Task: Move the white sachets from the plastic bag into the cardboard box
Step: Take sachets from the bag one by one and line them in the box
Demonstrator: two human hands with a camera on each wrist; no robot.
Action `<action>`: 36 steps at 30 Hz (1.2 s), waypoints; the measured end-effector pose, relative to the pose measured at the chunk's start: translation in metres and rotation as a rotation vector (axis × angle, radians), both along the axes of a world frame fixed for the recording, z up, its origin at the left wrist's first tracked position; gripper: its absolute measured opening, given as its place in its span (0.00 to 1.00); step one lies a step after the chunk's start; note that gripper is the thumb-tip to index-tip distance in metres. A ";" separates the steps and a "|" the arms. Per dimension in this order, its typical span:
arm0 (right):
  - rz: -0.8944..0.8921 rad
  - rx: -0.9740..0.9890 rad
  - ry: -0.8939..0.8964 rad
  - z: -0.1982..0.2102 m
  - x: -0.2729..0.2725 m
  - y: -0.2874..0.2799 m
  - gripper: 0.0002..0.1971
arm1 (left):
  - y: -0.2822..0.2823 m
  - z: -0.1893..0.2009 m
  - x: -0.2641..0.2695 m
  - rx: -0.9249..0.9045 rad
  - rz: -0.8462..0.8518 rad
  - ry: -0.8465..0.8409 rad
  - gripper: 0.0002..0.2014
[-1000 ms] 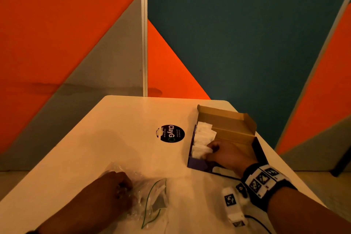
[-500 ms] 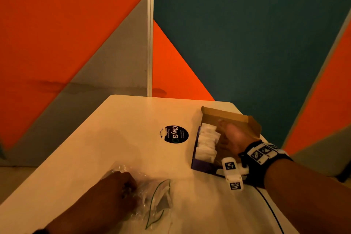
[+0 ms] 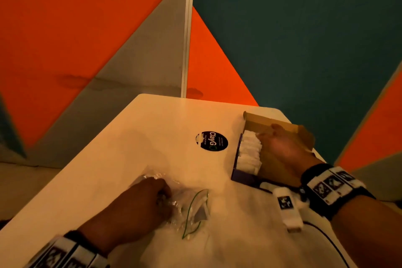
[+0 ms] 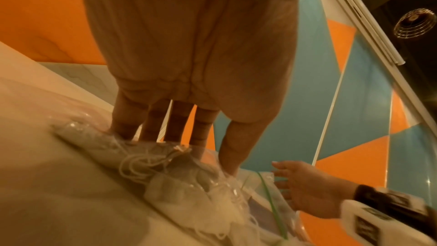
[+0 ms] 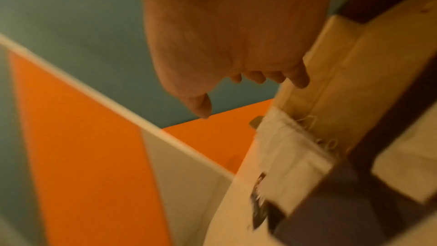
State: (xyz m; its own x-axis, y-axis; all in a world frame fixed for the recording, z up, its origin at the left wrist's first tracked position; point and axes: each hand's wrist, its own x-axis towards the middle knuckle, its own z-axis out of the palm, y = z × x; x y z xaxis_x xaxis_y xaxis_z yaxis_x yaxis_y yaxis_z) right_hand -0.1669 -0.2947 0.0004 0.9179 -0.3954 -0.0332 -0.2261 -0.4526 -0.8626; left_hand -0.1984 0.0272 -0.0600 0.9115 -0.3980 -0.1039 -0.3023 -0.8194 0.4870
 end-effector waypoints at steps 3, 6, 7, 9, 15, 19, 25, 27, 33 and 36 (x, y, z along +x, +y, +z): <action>0.279 -0.313 0.035 0.008 -0.046 0.041 0.16 | 0.001 -0.001 0.000 -0.009 -0.011 -0.005 0.18; 0.610 -0.622 0.140 -0.012 -0.078 0.071 0.13 | 0.003 -0.006 0.000 -0.020 -0.021 0.004 0.26; 0.662 -0.690 0.144 -0.021 -0.084 0.080 0.15 | 0.003 -0.006 -0.001 -0.025 -0.026 0.010 0.28; 0.728 -0.757 0.098 -0.038 -0.084 0.091 0.22 | 0.002 -0.005 -0.003 -0.036 -0.031 0.010 0.30; 0.797 -0.925 0.049 -0.074 -0.060 0.102 0.31 | -0.004 -0.009 -0.004 -0.005 -0.050 -0.006 0.32; 0.772 -1.046 0.076 -0.073 -0.056 0.111 0.29 | -0.006 -0.010 -0.003 0.019 -0.055 -0.016 0.34; 0.765 -1.087 0.018 -0.071 -0.059 0.113 0.15 | -0.005 -0.013 -0.004 0.054 -0.059 -0.015 0.36; 0.747 -1.061 0.004 -0.070 -0.060 0.111 0.14 | -0.005 -0.013 -0.003 0.075 -0.058 -0.010 0.36; 0.748 -0.991 0.020 -0.073 -0.059 0.110 0.12 | -0.005 -0.014 -0.002 0.095 -0.067 -0.025 0.36; 0.732 -0.957 -0.005 -0.069 -0.059 0.105 0.11 | -0.004 -0.015 -0.001 0.094 -0.076 -0.026 0.37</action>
State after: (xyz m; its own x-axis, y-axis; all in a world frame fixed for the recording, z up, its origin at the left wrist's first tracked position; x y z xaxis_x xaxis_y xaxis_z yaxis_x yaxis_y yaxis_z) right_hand -0.2262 -0.1892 -0.0685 0.9344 0.3562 -0.0068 0.3534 -0.9293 -0.1073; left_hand -0.1997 0.0233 -0.0748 0.8817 -0.4561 -0.1205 -0.3772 -0.8351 0.4005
